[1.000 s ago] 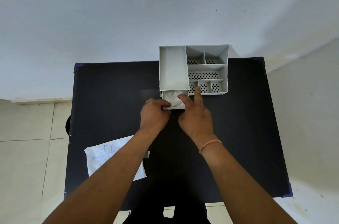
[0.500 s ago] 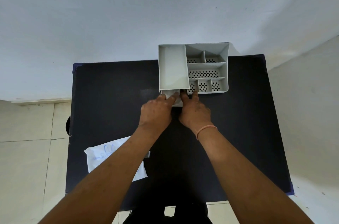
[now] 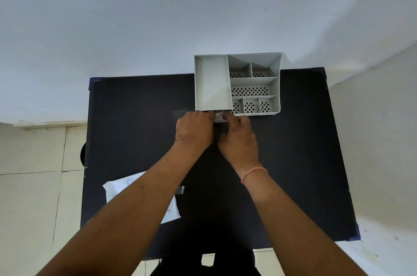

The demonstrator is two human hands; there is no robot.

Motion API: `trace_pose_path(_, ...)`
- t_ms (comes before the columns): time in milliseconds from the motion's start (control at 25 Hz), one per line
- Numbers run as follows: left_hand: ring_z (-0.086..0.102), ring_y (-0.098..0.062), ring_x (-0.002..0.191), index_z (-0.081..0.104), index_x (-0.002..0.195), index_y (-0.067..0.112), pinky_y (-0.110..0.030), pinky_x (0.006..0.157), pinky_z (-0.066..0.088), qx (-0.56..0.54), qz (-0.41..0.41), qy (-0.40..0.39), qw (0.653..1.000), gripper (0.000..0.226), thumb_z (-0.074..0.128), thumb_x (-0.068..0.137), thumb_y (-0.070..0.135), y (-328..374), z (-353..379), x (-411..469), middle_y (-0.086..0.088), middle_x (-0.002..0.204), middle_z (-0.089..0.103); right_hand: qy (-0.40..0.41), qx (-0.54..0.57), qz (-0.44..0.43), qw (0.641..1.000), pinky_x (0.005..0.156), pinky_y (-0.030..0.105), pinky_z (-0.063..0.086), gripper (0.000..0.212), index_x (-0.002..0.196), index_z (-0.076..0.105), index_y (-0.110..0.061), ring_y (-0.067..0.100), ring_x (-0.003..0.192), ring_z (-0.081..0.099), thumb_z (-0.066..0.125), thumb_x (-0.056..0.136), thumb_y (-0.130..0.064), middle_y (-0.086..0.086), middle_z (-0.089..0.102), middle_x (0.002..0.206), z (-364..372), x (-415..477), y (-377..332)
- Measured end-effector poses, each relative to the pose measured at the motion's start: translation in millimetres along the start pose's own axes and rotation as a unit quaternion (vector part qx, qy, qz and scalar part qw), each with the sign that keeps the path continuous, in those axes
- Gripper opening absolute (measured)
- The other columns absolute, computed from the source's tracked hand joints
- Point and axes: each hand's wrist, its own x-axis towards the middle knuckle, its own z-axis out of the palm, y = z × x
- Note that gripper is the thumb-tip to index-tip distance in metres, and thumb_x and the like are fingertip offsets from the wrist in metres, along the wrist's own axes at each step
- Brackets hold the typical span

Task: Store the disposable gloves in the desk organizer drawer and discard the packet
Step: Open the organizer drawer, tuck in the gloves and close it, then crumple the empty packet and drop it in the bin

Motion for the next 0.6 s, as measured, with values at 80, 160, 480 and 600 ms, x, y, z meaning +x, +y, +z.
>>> trace_pose_path(80,0.076,-0.031,0.092,0.073,0.125,0.022,-0.039,0.073,0.059,-0.085,-0.015,0.072,0.994,0.028,0.061,0.101,0.026,-7.4,5.7,-11.2,-0.009,0.105,0.078,0.024,0.130,0.054,0.990,0.088,0.030,0.049,0.045,0.136,0.061,-0.022,0.021,0.105,0.063,0.062,0.093,-0.009,0.006,0.062,0.121,4.4,-2.0,-3.0)
trace_pose_path(160,0.076,-0.025,0.090,0.076,0.121,0.021,-0.039,0.081,0.063,-0.222,-0.055,0.119,0.966,0.026,0.069,0.096,0.025,-14.0,13.9,-27.2,-0.006,0.104,0.080,0.024,0.276,0.146,0.950,0.086,0.031,0.056,0.034,0.122,0.065,-0.022,0.024,0.105,0.070,0.061,0.093,-0.004,0.003,0.070,0.110,7.2,4.6,-7.8)
trace_pose_path(480,0.077,-0.016,0.089,0.071,0.101,0.031,-0.049,0.091,0.066,-0.509,-0.280,-0.011,0.814,0.008,0.076,0.095,0.032,-58.7,31.0,-63.8,0.006,0.096,0.078,-0.069,0.631,0.259,0.728,0.111,0.051,0.051,0.022,0.109,0.059,-0.016,0.028,0.124,0.069,0.047,0.106,0.002,0.010,0.068,0.133,-5.6,15.6,-14.8)
trace_pose_path(600,0.077,-0.017,0.087,0.073,0.099,0.028,-0.049,0.093,0.065,-0.506,-0.282,-0.018,0.815,0.005,0.077,0.096,0.027,-90.7,35.2,-86.7,0.005,0.094,0.079,-0.104,0.528,0.232,0.810,0.106,0.048,0.055,0.019,0.112,0.064,-0.020,0.025,0.120,0.070,0.054,0.105,-0.005,0.006,0.068,0.134,3.0,-2.1,-12.0)
